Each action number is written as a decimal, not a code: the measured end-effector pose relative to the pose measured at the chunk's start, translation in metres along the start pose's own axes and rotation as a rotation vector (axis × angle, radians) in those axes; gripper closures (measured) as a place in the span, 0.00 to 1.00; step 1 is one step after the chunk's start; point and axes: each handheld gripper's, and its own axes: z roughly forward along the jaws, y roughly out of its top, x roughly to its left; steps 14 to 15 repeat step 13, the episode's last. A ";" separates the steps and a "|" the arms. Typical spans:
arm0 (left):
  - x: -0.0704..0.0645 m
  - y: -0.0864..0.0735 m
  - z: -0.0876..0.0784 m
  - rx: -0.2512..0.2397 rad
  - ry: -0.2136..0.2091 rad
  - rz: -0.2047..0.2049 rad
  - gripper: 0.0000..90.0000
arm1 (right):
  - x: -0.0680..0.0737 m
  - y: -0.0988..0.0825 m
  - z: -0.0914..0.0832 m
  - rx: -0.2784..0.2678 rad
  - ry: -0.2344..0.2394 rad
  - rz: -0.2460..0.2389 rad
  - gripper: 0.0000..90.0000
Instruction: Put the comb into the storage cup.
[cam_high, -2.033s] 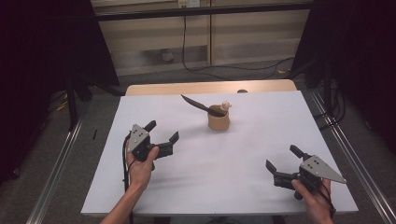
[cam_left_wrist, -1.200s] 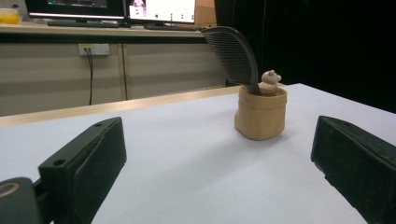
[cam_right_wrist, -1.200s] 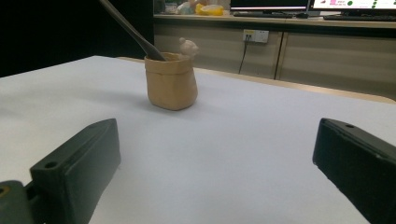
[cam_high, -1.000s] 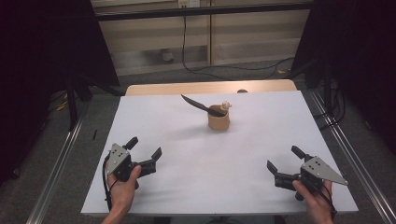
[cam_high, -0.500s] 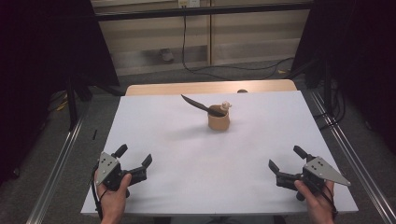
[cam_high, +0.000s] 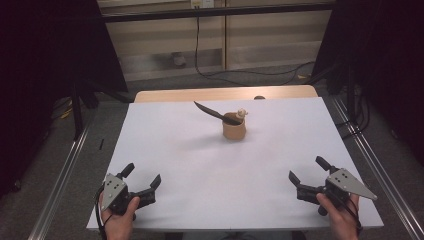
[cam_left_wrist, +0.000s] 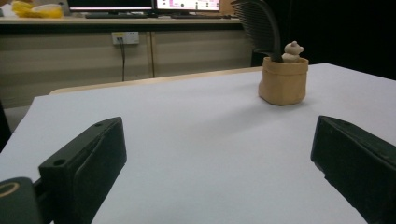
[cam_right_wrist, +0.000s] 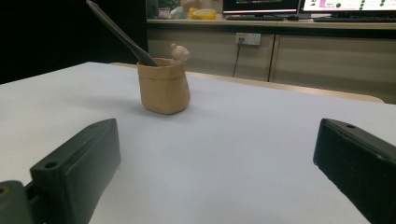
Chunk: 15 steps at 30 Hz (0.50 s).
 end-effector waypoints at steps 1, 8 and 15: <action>0.000 -0.001 -0.001 0.004 0.001 -0.011 0.04 | 0.000 0.000 0.000 0.001 0.002 -0.001 0.00; -0.003 0.003 -0.002 -0.019 -0.013 0.001 0.04 | 0.000 -0.002 0.002 0.011 0.005 -0.001 0.00; 0.000 0.001 0.002 -0.009 0.006 -0.011 0.04 | 0.001 -0.002 0.002 0.007 0.009 -0.006 0.00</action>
